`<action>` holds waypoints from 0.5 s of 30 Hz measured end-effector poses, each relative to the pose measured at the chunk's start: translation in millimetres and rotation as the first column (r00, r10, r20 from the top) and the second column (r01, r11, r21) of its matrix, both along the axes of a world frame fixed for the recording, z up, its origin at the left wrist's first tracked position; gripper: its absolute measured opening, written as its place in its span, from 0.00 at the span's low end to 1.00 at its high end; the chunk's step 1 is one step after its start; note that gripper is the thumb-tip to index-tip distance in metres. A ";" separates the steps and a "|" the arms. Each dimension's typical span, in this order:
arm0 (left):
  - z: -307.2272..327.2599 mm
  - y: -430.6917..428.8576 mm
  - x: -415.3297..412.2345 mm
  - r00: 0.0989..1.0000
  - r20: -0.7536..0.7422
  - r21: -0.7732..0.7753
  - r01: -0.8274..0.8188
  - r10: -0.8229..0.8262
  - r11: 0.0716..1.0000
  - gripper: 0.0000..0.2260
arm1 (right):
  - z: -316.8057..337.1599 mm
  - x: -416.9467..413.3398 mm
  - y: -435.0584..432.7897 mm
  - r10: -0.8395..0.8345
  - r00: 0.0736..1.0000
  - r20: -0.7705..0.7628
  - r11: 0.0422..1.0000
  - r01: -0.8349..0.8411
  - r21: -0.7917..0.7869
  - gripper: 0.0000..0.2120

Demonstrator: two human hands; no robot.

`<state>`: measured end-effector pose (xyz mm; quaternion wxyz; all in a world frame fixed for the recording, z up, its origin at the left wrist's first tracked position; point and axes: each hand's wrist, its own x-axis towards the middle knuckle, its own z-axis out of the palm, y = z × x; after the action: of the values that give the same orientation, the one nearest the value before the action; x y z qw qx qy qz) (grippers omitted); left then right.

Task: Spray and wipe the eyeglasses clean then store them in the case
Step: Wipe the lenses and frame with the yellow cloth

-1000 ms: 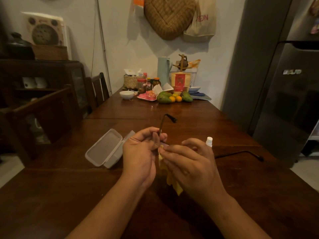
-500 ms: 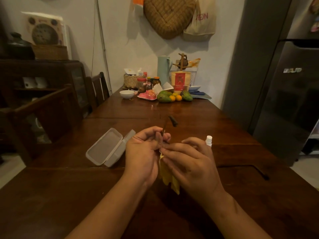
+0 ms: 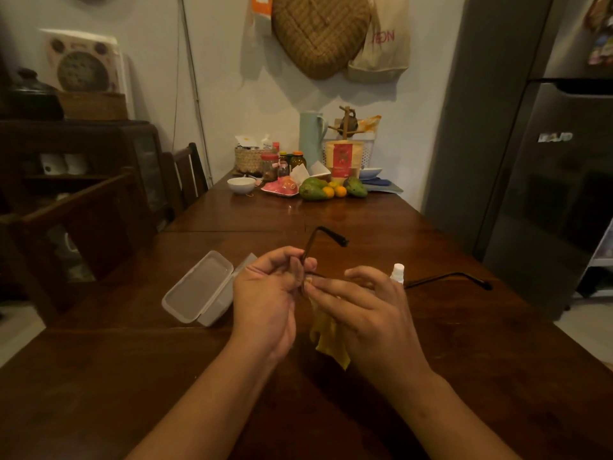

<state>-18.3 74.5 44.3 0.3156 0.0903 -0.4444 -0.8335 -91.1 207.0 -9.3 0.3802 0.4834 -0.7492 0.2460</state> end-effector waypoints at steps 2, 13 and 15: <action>0.3 -0.5 -0.4 1.000 -0.012 0.002 -0.010 0.010 1.000 0.13 | -1.1 -0.9 2.7 0.012 1.000 0.002 0.999 -0.012 -0.032 0.16; -2.6 -2.0 -2.3 1.000 -0.007 0.015 0.020 -0.020 1.000 0.20 | -0.7 -1.0 0.8 -0.042 0.999 0.033 0.999 0.042 0.002 0.18; -2.6 -1.9 -2.5 1.000 -0.004 0.019 0.023 -0.023 1.000 0.21 | -3.0 -3.4 -0.9 0.023 0.999 0.022 0.999 -0.024 0.025 0.18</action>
<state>-20.8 72.6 41.7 0.3060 0.0867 -0.4368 -0.8415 -94.5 206.1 -12.3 0.3628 0.4942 -0.7507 0.2461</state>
